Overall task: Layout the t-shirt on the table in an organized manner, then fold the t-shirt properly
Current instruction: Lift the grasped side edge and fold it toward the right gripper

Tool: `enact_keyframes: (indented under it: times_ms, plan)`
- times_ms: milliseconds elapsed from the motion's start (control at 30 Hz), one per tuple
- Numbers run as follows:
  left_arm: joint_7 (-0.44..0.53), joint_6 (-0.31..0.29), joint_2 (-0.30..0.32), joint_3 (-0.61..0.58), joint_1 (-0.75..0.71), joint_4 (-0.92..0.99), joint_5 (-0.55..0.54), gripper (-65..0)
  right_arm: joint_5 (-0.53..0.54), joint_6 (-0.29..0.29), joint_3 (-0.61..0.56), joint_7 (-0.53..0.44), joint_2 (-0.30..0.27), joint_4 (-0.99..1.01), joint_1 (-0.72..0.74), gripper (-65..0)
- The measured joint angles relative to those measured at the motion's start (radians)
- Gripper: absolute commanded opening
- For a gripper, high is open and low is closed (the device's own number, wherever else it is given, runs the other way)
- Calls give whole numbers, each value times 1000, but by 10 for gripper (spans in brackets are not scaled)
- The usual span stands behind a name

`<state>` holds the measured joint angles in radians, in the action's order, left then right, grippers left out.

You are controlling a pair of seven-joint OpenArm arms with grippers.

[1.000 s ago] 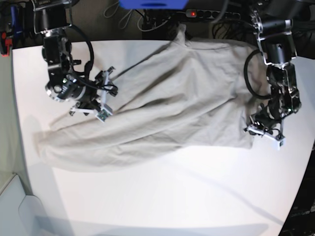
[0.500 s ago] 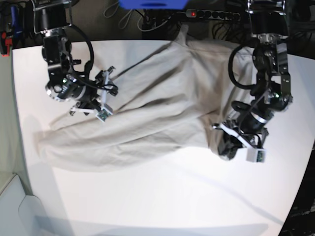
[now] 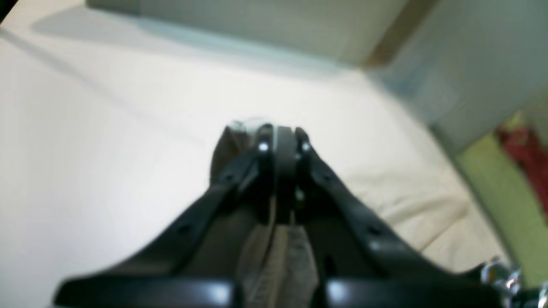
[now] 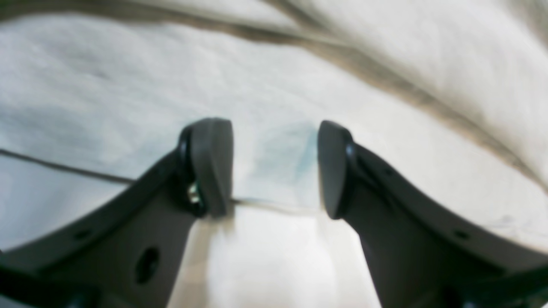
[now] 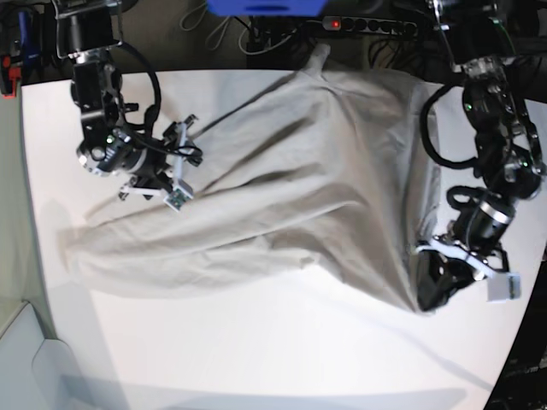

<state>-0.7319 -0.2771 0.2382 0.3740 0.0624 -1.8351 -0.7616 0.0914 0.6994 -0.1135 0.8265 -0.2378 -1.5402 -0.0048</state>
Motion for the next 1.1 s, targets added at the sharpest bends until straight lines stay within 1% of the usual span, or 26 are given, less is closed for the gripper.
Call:
enact_keyframes:
  times_ms: [67,133,200,300,333,367,467,533,567,633,733,800,900,967,1100]
  plan:
    - [-5,3,0,40,10,18,-39,-648,1,0,0,-4,-1,0,-1,-346]
    - [-16,3,9,51,25,31,-71,-648,3,0,-1,-4,-8,0,-1,-365]
    - [-26,0,25,54,36,29,-132,-648,8,0,-1,-2,-11,0,-2,-390]
    - [-86,-8,21,98,38,15,-240,-648,12,0,-1,-14,-12,0,-10,-426]
    - [-90,-8,22,109,36,15,-271,-648,13,0,-1,-15,-12,0,-11,-435]
    - [-95,-16,22,110,35,13,-296,-648,13,0,-1,-14,-12,0,-11,-441]
    - [-145,-97,18,107,19,10,-349,-648,14,0,-1,-11,-11,0,-12,-447]
    - [-174,-136,13,82,-23,1,-351,-648,14,0,-1,-11,-11,0,-12,-447]
    - [-219,-148,11,66,-43,-9,-343,-648,14,0,-1,-11,-11,0,-12,-447]
    - [-261,-185,8,33,-91,-49,-340,-648,14,0,0,-12,-12,0,-13,-447]
    - [-274,-242,10,17,-157,-138,-362,-648,14,0,-1,-11,-12,0,-11,-447]
    - [-283,-270,11,9,-182,-152,-365,-648,14,0,-1,-10,-12,0,-10,-447]
    - [-330,-296,11,-5,-190,-150,-351,-648,14,0,-1,-8,-12,0,-10,-447]
    - [-362,-301,11,4,-198,-146,-357,-648,14,0,-1,-9,-12,0,-10,-447]
    - [-443,-303,14,5,-267,-140,-347,-648,13,0,0,-8,-12,-3,-10,-445]
